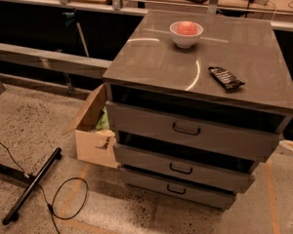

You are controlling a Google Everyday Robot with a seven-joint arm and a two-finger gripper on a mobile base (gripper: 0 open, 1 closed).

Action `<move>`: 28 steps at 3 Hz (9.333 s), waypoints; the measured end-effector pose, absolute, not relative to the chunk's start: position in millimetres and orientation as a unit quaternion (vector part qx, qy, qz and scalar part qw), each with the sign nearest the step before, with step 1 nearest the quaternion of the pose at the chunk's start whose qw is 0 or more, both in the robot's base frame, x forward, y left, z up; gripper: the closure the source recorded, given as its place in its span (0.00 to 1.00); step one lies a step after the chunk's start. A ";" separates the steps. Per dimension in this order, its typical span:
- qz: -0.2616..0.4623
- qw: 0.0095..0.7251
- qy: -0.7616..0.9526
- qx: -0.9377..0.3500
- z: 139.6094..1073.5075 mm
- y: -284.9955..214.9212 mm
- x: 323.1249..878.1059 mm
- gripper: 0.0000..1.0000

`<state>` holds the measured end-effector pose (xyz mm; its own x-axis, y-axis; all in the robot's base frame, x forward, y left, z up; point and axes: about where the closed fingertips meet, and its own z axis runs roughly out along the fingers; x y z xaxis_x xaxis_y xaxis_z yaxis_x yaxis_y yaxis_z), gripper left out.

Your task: Open bottom drawer

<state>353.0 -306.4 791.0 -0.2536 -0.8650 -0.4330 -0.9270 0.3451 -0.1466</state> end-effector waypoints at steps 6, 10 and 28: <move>0.115 0.234 0.767 -0.586 476.2 -245.6 270.3 0.00; 0.062 0.277 0.752 -0.594 340.9 -230.3 336.3 0.00; 0.011 0.186 0.777 -0.601 220.3 -262.3 470.5 0.83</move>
Offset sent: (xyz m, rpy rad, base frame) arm -0.0476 0.0162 -0.1272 0.0280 -0.0312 0.0148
